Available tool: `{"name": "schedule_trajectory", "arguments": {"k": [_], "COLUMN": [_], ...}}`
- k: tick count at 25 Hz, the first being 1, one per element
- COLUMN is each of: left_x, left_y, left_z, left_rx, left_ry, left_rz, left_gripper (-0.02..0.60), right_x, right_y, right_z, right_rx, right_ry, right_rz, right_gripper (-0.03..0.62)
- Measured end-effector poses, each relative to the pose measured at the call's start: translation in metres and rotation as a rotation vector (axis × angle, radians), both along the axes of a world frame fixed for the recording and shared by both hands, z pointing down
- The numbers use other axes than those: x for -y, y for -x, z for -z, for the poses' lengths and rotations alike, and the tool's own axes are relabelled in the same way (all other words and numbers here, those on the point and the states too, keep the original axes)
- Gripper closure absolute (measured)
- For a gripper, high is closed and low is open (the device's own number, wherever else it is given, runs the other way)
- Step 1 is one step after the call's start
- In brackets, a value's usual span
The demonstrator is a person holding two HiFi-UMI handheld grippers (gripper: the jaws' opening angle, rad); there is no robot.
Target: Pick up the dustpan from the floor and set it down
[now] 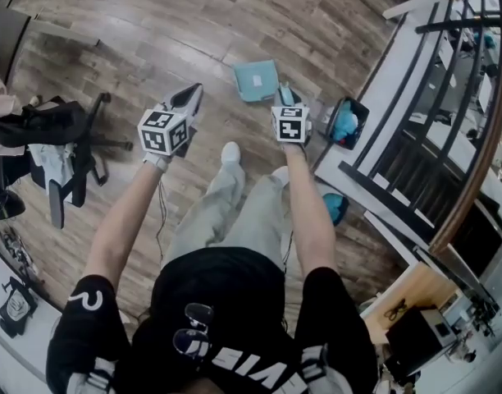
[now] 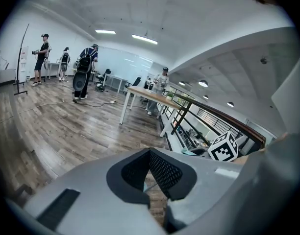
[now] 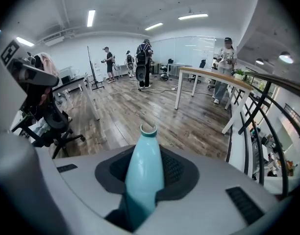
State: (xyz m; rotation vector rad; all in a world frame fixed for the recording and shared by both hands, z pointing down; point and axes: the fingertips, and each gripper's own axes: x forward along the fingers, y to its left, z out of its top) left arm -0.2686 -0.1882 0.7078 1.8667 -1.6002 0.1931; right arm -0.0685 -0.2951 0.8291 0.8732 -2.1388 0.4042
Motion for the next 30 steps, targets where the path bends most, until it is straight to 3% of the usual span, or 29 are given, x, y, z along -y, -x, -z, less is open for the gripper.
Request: {"name": "schedule_trajectory", "arguments": {"k": [11,13,14,17,23,25,29,30], "left_x": [0.003,0.005,0.005,0.003,-0.006,-0.013,-0.025,-0.028], "left_y": [-0.003,-0.005,-0.006,-0.005,-0.011,-0.015,-0.025,-0.029], "left_z": [-0.022,-0.020,-0.018,-0.009,0.021,0.036,0.066,0.074], "left_rx": [-0.017,-0.019,-0.020,-0.020,-0.004,-0.001,0.000,-0.002], "left_ry": [0.039,0.042,0.042,0.039,0.017,0.007,-0.022,-0.031], "left_rz": [-0.006,-0.007,-0.007,-0.003,0.009,0.018,0.066,0.082], "left_gripper": [0.583,0.583,0.583,0.583,0.583,0.583,0.583,0.583], "right_x": [-0.023,-0.028,-0.028,-0.032,-0.028,-0.027,-0.036,-0.040], "right_y": [-0.014,-0.017,-0.019,-0.017,-0.022,-0.024,-0.030,-0.033], "right_z": [-0.062,-0.067,-0.067,-0.056,0.007,0.038,0.103,0.119], "right_rx": [-0.076,-0.096,-0.105,-0.101,-0.010,0.024,0.084,0.104], "right_ry": [0.065,0.092,0.101,0.119,0.096,0.067,0.016,0.012], "right_rz": [-0.012,-0.031,-0.043,-0.053,-0.084,-0.081,-0.059,-0.046], "right_gripper": [0.500,0.462,0.413,0.364,0.358,0.393,0.597,0.597]}}
